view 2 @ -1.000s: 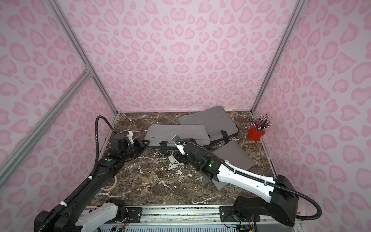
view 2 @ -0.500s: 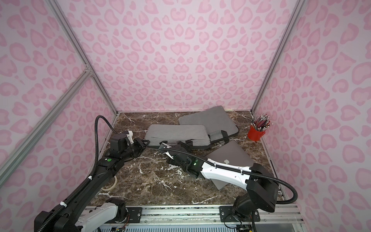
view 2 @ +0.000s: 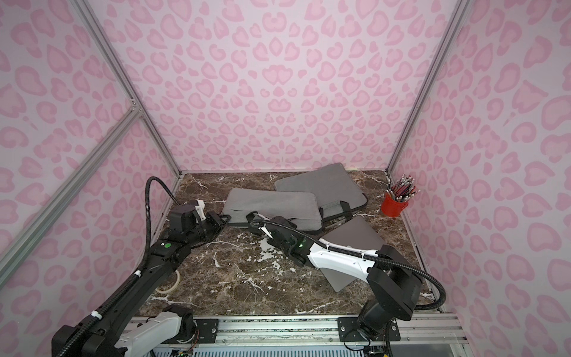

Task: Open the zippered laptop bag and take out the laptop
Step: Unzip the zipper on the zippered laptop bag.

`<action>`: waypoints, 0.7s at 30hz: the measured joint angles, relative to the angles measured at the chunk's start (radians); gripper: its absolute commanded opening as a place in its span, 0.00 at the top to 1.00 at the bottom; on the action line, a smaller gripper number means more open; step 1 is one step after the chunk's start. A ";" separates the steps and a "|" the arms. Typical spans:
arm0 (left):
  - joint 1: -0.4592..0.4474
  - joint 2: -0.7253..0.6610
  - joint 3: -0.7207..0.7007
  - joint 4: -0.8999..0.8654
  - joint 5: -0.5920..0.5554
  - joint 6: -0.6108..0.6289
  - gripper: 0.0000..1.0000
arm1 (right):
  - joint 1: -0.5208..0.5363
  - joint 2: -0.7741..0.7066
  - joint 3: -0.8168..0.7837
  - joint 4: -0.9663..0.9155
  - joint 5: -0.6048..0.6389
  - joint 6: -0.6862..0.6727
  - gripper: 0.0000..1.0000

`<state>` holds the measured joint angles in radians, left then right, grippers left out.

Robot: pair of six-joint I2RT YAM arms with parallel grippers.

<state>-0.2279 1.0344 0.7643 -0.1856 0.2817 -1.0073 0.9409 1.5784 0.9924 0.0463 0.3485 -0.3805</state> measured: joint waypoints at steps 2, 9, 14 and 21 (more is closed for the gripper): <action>0.024 -0.013 0.022 -0.046 0.010 0.027 0.46 | -0.002 -0.002 -0.004 0.015 -0.006 0.000 1.00; 0.204 -0.128 0.026 -0.103 0.007 0.108 0.25 | -0.039 -0.069 -0.060 -0.015 -0.051 0.000 1.00; 0.262 -0.092 -0.024 -0.051 0.085 0.129 0.35 | -0.058 -0.088 -0.055 -0.019 -0.071 0.012 1.00; 0.280 -0.014 -0.136 0.045 0.185 0.144 0.49 | -0.075 -0.092 -0.026 -0.047 -0.099 0.049 1.00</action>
<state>0.0525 1.0203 0.6285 -0.1410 0.4671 -0.8635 0.8658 1.4864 0.9668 -0.0010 0.2493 -0.3317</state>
